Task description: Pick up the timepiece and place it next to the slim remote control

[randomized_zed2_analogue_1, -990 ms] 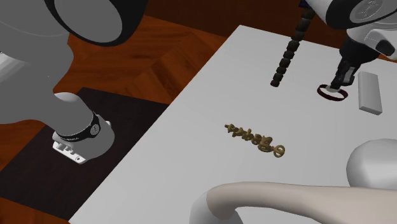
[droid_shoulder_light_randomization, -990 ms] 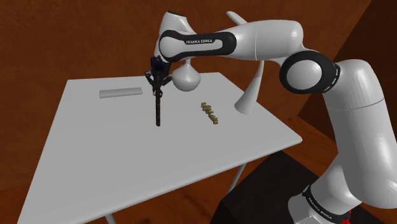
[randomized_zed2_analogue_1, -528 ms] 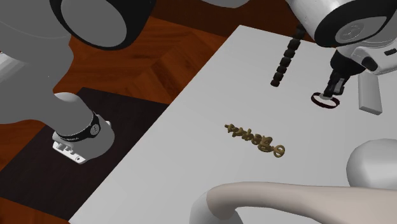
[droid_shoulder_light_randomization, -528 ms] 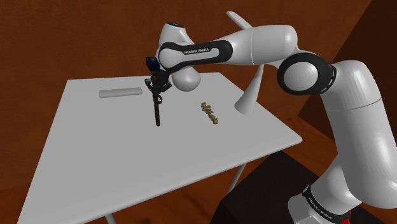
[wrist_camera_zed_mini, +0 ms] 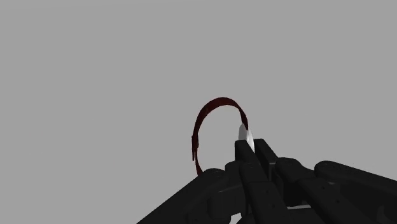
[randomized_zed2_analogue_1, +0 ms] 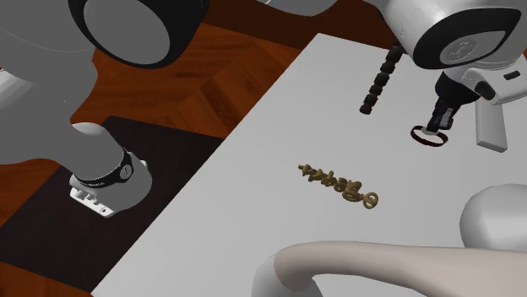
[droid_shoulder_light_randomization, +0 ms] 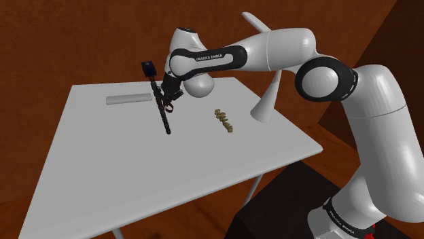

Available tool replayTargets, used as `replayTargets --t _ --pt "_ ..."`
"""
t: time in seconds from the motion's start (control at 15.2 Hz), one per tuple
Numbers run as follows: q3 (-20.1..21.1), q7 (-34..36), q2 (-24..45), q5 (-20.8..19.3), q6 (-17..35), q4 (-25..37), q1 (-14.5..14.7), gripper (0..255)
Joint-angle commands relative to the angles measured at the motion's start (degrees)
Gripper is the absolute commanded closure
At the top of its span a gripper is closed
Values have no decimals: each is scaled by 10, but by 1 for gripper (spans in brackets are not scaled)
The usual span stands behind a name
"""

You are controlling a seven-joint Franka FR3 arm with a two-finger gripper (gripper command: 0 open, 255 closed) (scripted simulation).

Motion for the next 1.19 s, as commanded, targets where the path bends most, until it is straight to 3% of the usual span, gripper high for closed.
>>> replayTargets --t 0.0,0.33,0.59,1.12 --pt "0 0 0 0 0 0 0 0" --pt "0 0 0 0 0 0 0 0" --pt "4 -3 -48 6 -38 -10 -8 0" --pt "4 -3 -48 6 -38 -10 -8 0"
